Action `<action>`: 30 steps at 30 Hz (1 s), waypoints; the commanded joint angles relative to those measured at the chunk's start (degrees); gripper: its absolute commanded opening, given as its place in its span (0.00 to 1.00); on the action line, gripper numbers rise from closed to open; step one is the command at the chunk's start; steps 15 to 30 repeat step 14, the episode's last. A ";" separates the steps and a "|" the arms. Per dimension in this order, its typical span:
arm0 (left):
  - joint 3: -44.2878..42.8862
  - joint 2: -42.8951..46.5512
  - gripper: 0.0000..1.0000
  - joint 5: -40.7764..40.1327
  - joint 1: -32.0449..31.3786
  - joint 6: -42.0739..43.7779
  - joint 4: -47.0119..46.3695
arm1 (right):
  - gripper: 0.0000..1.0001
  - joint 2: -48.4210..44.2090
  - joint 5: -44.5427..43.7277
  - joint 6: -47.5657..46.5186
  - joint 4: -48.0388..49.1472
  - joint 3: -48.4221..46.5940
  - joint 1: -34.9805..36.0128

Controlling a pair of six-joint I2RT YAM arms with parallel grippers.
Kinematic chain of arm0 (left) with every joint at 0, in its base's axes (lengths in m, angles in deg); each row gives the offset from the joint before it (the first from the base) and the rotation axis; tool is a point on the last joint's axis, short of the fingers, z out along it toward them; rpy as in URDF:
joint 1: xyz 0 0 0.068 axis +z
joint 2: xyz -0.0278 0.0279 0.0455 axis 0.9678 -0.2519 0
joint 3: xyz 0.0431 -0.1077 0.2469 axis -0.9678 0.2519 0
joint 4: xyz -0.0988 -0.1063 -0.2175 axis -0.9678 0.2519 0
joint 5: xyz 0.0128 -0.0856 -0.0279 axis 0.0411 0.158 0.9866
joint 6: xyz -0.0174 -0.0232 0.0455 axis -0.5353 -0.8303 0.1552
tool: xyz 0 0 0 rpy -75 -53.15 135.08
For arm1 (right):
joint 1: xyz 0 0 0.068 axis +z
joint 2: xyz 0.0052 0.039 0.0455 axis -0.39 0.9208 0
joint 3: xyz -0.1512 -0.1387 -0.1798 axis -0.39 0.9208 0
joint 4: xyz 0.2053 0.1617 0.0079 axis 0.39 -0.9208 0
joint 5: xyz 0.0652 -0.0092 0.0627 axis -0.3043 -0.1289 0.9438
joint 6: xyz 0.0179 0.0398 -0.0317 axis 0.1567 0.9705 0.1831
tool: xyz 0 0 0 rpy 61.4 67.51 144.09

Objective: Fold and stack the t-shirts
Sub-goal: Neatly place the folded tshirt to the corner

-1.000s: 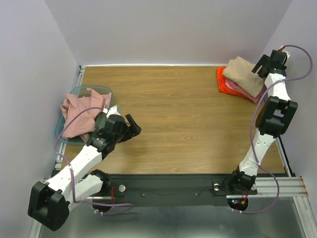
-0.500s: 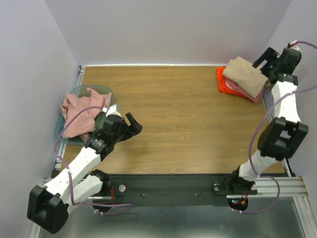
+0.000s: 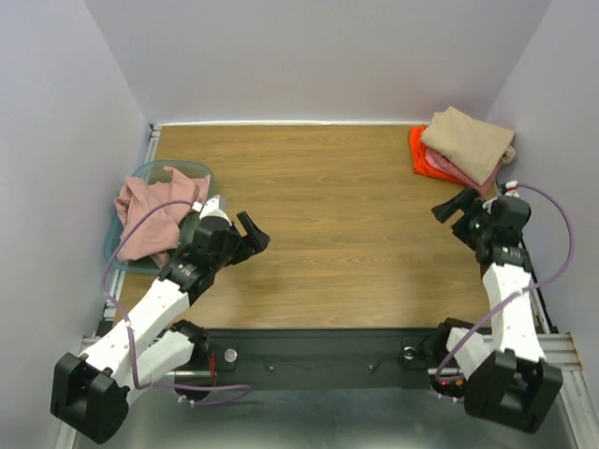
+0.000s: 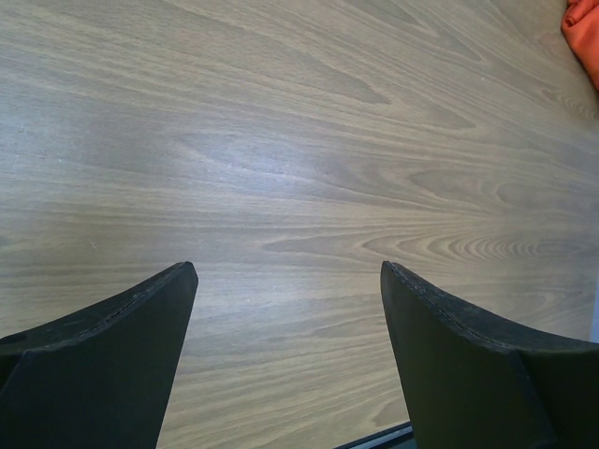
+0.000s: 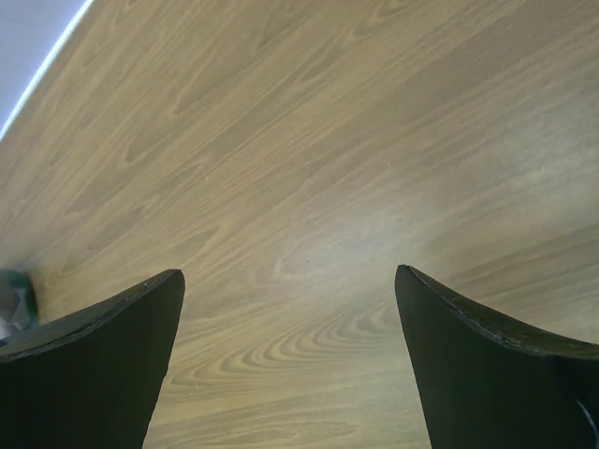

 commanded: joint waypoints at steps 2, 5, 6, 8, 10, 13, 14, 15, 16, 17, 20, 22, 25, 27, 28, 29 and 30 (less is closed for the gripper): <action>-1.80 2.41 0.91 -1.77 0.00 -0.34 -1.07 | 1.00 -12.29 2.03 1.66 0.95 6.42 -0.10; -1.80 3.11 0.91 -2.48 0.00 -1.04 -0.54 | 1.00 -15.38 5.37 1.49 0.59 8.80 -0.10; -1.89 3.11 0.91 -2.57 0.00 -1.22 -0.45 | 1.00 -15.21 5.73 0.70 0.59 9.06 0.25; -1.89 3.55 0.91 -2.74 0.00 -1.31 -0.10 | 1.00 -15.03 5.03 0.60 0.42 10.02 0.60; -2.06 4.08 0.91 -2.92 0.00 -1.31 0.25 | 1.00 -15.38 4.76 0.34 0.33 10.56 0.77; -1.98 4.52 0.92 -3.44 0.00 -1.49 0.43 | 1.00 -15.56 4.94 -0.01 -0.19 10.56 0.86; -1.98 4.61 0.93 -3.45 0.00 -1.49 0.43 | 1.00 -15.38 4.85 -0.18 -0.55 9.78 0.95; -1.98 4.61 0.93 -3.45 0.00 -1.49 0.43 | 1.00 -15.38 4.85 -0.18 -0.55 9.78 0.95; -1.98 4.61 0.93 -3.45 0.00 -1.49 0.43 | 1.00 -15.38 4.85 -0.18 -0.55 9.78 0.95; -1.98 4.61 0.93 -3.45 0.00 -1.49 0.43 | 1.00 -15.38 4.85 -0.18 -0.55 9.78 0.95; -1.98 4.61 0.93 -3.45 0.00 -1.49 0.43 | 1.00 -15.38 4.85 -0.18 -0.55 9.78 0.95; -1.98 4.61 0.93 -3.45 0.00 -1.49 0.43 | 1.00 -15.38 4.85 -0.18 -0.55 9.78 0.95; -1.98 4.61 0.93 -3.45 0.00 -1.49 0.43 | 1.00 -15.38 4.85 -0.18 -0.55 9.78 0.95; -1.98 4.61 0.93 -3.45 0.00 -1.49 0.43 | 1.00 -15.38 4.85 -0.18 -0.55 9.78 0.95; -1.98 4.61 0.93 -3.45 0.00 -1.49 0.43 | 1.00 -15.38 4.85 -0.18 -0.55 9.78 0.95; -1.98 4.61 0.93 -3.45 0.00 -1.49 0.43 | 1.00 -15.38 4.85 -0.18 -0.55 9.78 0.95; -1.98 4.61 0.93 -3.45 0.00 -1.49 0.43 | 1.00 -15.38 4.85 -0.18 -0.55 9.78 0.95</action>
